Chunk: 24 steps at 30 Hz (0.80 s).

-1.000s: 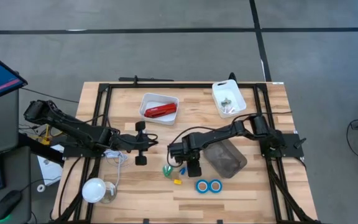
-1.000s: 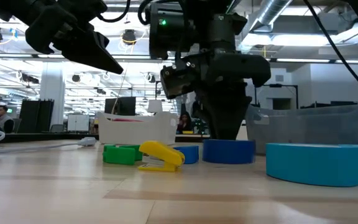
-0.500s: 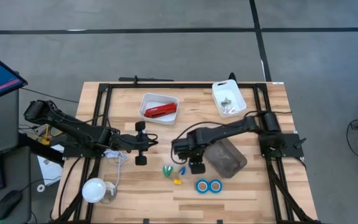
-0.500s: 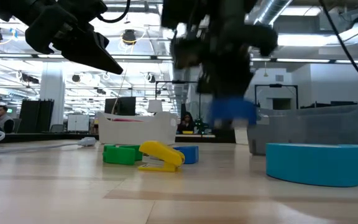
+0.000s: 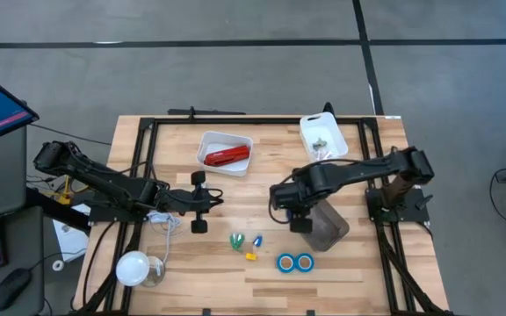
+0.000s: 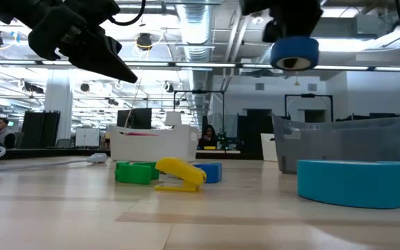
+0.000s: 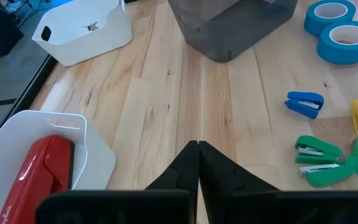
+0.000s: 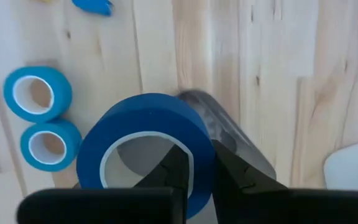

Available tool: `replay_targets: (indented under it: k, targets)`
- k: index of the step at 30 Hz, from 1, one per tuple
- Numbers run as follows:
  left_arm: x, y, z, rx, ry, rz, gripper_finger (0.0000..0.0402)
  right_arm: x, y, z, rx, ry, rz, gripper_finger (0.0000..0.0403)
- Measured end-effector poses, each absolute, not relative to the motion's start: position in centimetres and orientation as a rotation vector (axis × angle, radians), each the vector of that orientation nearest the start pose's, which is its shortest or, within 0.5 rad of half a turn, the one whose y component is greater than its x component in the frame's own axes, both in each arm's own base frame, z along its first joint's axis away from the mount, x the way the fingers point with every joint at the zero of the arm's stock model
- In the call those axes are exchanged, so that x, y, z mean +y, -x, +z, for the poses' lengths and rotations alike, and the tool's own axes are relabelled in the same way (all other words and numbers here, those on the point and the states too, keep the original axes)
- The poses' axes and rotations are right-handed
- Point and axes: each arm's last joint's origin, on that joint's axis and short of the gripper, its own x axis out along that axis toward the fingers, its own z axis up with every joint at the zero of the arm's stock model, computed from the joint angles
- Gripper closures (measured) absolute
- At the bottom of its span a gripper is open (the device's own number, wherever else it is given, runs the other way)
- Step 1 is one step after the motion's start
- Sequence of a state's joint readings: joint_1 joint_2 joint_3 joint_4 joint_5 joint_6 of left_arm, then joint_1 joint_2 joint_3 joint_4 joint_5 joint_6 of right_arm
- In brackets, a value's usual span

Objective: Pick and place Stapler, Stapler remover, tape
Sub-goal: Put the blue tape into the black bin

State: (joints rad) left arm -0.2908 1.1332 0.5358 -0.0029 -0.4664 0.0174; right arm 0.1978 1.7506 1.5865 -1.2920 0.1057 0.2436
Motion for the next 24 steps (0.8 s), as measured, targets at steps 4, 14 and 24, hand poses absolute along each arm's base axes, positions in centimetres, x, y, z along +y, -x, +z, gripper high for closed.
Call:
replay_targets:
  k: [4,14,24]
  targets:
    - [-5.1,-21.6,20.2,0.560,-0.239,0.165,0.0400,6.5,-31.9,27.2,1.467,0.020,-0.110,0.0374]
    - [-5.1,-21.6,20.2,0.560,-0.239,0.165,0.0400,5.8,-29.6,20.5,1.656,0.026,-0.173,0.0374]
    - [-5.1,-21.6,20.2,0.560,-0.239,0.165,0.0400,5.7,-28.8,16.5,1.612,-0.047,-0.134,0.0374]
